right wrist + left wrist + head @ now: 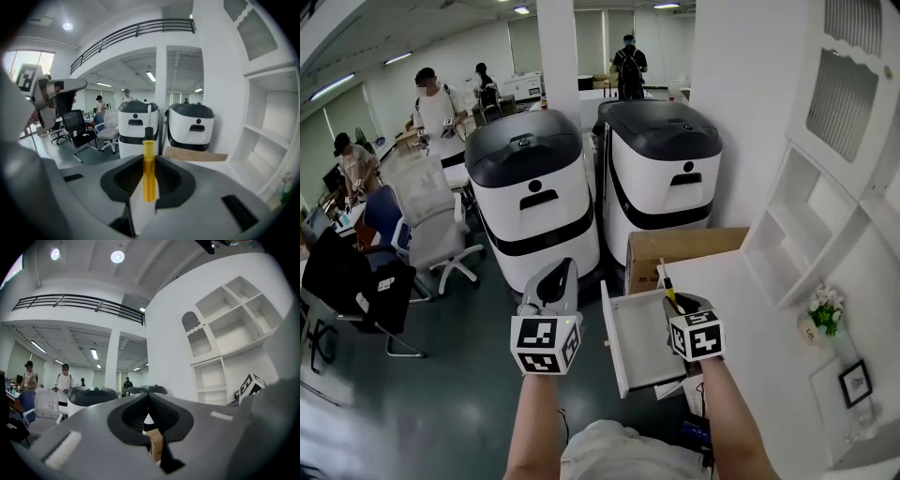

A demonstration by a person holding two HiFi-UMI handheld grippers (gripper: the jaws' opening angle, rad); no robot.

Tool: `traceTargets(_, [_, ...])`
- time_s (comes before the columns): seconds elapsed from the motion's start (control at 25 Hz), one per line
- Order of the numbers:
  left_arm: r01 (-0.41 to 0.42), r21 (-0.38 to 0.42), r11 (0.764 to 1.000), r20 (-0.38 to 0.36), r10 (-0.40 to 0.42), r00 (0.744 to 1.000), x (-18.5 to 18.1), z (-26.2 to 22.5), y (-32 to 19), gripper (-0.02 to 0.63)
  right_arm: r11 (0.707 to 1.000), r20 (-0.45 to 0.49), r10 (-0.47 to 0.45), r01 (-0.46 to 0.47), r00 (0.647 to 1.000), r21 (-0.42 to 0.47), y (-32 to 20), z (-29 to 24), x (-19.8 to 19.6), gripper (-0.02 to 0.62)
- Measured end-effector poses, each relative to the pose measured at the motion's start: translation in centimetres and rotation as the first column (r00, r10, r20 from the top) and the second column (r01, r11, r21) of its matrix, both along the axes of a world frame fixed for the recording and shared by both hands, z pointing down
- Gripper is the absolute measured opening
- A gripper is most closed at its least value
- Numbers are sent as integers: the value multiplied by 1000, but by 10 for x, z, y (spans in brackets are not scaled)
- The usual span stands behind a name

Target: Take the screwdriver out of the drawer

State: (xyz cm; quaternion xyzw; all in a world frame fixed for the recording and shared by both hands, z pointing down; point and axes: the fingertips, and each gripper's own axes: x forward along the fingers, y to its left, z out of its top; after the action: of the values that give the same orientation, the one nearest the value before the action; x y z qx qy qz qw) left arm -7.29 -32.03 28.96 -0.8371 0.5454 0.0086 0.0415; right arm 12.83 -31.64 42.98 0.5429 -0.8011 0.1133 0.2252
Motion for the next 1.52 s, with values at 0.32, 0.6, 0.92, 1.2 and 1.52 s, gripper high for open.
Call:
traceTargets(0.32, [-43,68,997,-2,43,999,-6,-32,-1,9,977,51,30,-40,998,209,10,-90,0,84])
traceTargets(0.6, [-84,118,989,-5,85,996,-22,-55,3,9,916,77,47,-74,996,395,28,-170,-6,84])
traceTargets(0.92, [-141,148,979,0,142,990,-23,-65,9,9,854,78,94,-121,993,505,52,-208,-7,84])
traceTargets(1.2, [-148,171,974,-23,154,988,-23,-73,8,9,841,39,115,-118,993,529,60,-210,-9,85])
traceTargets(1.52, [-157,187,970,-28,165,986,-18,-78,10,9,835,32,119,-118,992,538,65,-211,-10,84])
